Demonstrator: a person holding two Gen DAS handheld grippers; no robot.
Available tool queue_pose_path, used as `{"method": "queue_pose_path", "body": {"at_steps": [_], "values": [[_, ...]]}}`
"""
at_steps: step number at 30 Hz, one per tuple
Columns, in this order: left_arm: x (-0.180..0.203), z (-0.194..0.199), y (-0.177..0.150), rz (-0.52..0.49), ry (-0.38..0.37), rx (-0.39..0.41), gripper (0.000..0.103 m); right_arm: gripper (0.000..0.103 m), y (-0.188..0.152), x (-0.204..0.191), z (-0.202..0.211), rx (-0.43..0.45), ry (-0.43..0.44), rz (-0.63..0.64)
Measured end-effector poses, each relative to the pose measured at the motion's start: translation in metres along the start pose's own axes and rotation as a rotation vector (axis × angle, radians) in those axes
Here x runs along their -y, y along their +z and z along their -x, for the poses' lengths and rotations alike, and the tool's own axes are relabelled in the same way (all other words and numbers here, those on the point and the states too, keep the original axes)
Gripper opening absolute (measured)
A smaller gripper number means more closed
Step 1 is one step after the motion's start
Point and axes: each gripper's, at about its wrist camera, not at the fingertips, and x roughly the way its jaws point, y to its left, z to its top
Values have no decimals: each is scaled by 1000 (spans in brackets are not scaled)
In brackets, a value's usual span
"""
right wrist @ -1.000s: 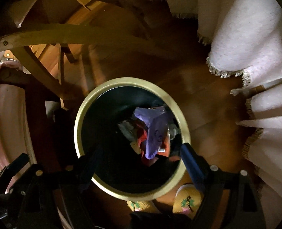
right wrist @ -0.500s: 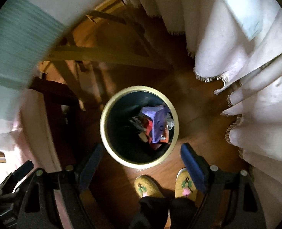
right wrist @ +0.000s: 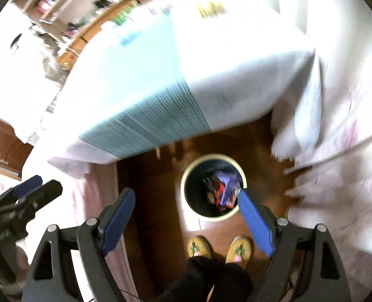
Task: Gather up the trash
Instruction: 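Move both tools back over the table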
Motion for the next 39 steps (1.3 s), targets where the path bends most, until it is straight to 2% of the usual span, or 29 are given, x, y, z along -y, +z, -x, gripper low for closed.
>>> {"method": "queue_pose_path", "body": {"at_steps": [4, 9, 15, 20, 22, 25, 30, 34, 39], "values": [[-2, 52, 23, 12, 33, 74, 95, 85, 19, -22, 39, 72, -3, 93], [-1, 98, 45, 35, 56, 159, 95, 85, 45, -38, 73, 158, -8, 173], [-2, 120, 65, 78, 44, 223, 95, 85, 72, -46, 95, 239, -8, 228], [-1, 129, 81, 87, 83, 274, 95, 85, 94, -44, 102, 266, -28, 242], [-3, 126, 89, 87, 93, 271, 95, 85, 105, -40, 101, 270, -43, 236], [-9, 108, 105, 87, 58, 220, 95, 85, 119, -35, 94, 267, -53, 222], [-21, 70, 133, 74, 39, 161, 95, 84, 148, -26, 74, 255, -85, 167], [-33, 31, 170, 42, -5, 114, 95, 84, 181, -14, 39, 200, -99, 73], [-46, -24, 219, 16, -64, 27, 95, 84, 221, 4, -12, 128, -160, -64]]}}
